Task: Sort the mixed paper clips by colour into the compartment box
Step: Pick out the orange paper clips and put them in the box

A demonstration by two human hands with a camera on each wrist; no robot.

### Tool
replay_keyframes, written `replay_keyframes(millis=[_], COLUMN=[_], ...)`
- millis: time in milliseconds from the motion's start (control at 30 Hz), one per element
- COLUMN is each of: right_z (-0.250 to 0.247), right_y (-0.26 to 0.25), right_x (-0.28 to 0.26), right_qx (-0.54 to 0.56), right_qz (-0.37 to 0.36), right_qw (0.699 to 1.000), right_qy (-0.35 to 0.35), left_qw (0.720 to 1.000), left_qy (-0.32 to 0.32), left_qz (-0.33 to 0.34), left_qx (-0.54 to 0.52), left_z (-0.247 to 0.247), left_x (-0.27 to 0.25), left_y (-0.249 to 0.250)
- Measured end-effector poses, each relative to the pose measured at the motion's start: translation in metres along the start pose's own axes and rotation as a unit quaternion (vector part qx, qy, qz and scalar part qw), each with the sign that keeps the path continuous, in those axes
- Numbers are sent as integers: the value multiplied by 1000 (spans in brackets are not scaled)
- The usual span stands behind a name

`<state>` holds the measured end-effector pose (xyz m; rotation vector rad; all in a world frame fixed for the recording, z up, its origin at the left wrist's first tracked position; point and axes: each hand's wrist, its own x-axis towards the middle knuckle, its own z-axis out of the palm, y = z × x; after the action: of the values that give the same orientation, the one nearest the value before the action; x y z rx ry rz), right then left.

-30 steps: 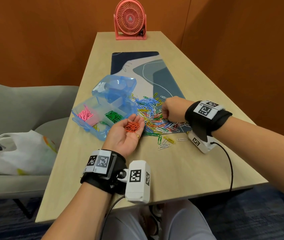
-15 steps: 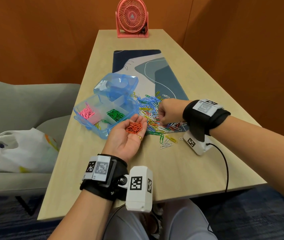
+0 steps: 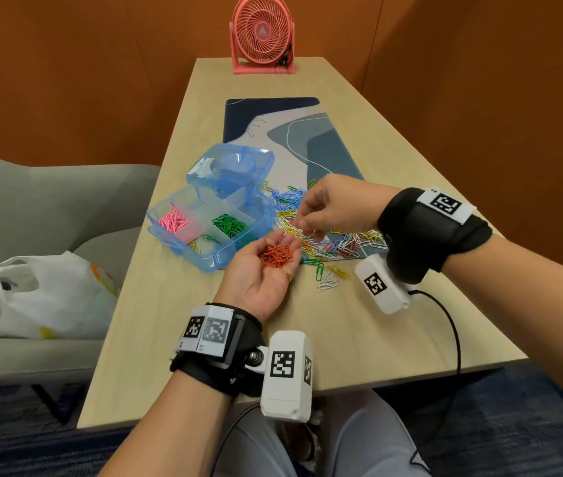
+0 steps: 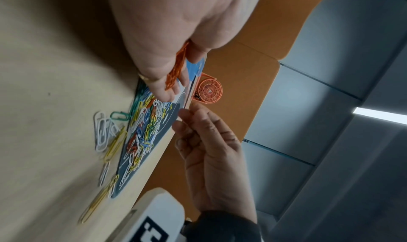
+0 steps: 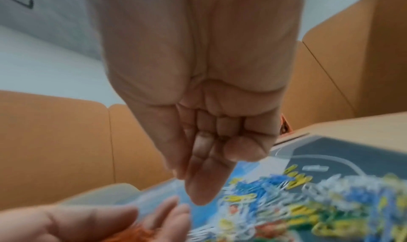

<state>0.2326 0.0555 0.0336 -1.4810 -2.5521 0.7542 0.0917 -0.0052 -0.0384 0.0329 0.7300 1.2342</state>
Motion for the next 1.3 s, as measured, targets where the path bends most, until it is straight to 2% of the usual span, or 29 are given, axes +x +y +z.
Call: replay_keyframes(millis=[167,467,767,967,1300], right_z=[3,19,9,15,18], right_y=[18,28,31,28,28], right_x=[15,29,21,19,20], right_qx=[-119,-176,-122,-130,-167], right_qz=[43,66,67,59,55], right_qw=[991,982,990,989,984], right_qy=[35,-12,5,35,-6], left_qw=[1000,1000,1000,1000,1000], left_qy=[1,-1,-1,-3,-8], left_qz=[-5,-12,-8,-2,2], left_qx=[-3,-1,-11,1,-2], left_z=[1,1,-1,-1,-2], left_x=[0,-4,-2,0,0], left_y=[-4,-15,-15,-15,-16])
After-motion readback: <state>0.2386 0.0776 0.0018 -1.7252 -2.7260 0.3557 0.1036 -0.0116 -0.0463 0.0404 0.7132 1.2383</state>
